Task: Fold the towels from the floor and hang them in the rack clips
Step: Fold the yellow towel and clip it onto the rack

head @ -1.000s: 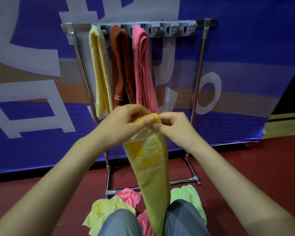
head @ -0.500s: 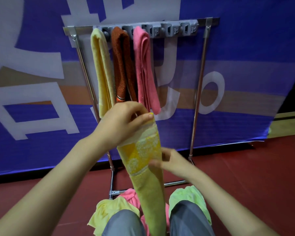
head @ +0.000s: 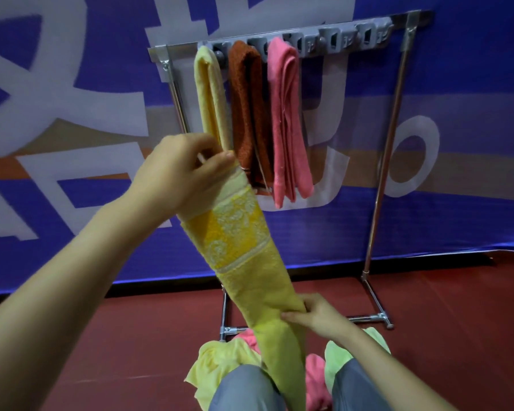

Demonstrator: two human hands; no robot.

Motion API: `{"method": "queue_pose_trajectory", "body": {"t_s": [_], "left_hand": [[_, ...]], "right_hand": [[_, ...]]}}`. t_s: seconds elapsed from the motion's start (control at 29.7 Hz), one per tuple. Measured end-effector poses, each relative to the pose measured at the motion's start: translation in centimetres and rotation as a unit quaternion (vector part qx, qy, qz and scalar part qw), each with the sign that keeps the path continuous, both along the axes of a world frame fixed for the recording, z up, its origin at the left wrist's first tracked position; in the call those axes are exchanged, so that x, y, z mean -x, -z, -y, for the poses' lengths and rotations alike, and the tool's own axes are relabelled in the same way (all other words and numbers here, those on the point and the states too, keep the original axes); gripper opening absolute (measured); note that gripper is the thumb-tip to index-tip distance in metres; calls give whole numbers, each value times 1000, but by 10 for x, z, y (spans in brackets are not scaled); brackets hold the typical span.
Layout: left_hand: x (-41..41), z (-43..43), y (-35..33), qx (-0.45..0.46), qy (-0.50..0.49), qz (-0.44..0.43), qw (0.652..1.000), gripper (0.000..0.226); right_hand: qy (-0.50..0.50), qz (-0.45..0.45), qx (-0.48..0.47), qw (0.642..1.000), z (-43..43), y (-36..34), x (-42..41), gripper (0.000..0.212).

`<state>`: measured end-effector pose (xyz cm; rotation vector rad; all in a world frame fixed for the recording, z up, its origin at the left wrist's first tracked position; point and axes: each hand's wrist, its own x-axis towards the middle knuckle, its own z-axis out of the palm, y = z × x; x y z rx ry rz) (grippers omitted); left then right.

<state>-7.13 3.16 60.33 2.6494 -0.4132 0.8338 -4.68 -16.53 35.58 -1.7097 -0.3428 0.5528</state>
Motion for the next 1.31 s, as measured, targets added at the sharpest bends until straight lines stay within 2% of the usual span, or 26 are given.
{"method": "queue_pose_trajectory", "body": {"t_s": [0.1, 0.17, 0.24, 0.3, 0.37, 0.44, 0.54, 0.64, 0.71, 0.77, 0.88, 0.94, 1.04, 1.11, 1.25, 1.31], "left_hand": [[-6, -14, 21, -24, -72, -13, 997, 37], [-6, -11, 40, -29, -80, -60, 995, 27], [-2, 3, 61, 22, -7, -134, 991, 24], [3, 26, 79, 94, 88, -240, 962, 25], [7, 46, 91, 158, 159, -314, 923, 27], [9, 60, 97, 214, 214, -345, 889, 28], [9, 71, 95, 288, 243, -348, 859, 42], [10, 77, 89, 295, 246, -330, 862, 69], [12, 80, 83, 297, 268, -333, 854, 76], [13, 82, 76, 323, 277, -333, 841, 66], [17, 88, 61, 377, 264, -336, 822, 43], [17, 90, 50, 423, 244, -319, 812, 33], [9, 81, 32, 491, 193, -262, 808, 39], [6, 70, 30, 523, 163, -255, 797, 47], [7, 64, 46, 474, 211, -374, 769, 38], [7, 75, 47, 463, 238, -396, 757, 36]], "right_hand": [[-38, 9, 1, 999, 6, -19, -2, 19], [-59, 14, -13, 998, 11, -39, -4, 18], [-85, 31, -26, 996, 16, -63, -7, 15], [-125, 55, -30, 990, 20, -89, -9, 8], [-160, 65, -15, 985, 20, -109, -8, 23], [-183, 68, -9, 981, 22, -123, -7, 31], [-199, 53, -40, 978, 31, -141, -3, 31], [-212, 31, -77, 974, 40, -153, 3, 38], [-221, 18, -96, 970, 45, -157, 6, 39], [-223, 6, -116, 968, 48, -158, 6, 41], [-195, -23, -152, 969, 52, -152, 7, 55], [-189, -37, -165, 967, 53, -145, 10, 56], [-182, -21, -175, 967, 53, -146, 17, 52], [-156, -8, -223, 962, 52, -156, 19, 51], [-98, 25, -291, 951, 39, -184, 15, 55], [-104, 34, -294, 949, 34, -197, 16, 52]]}}
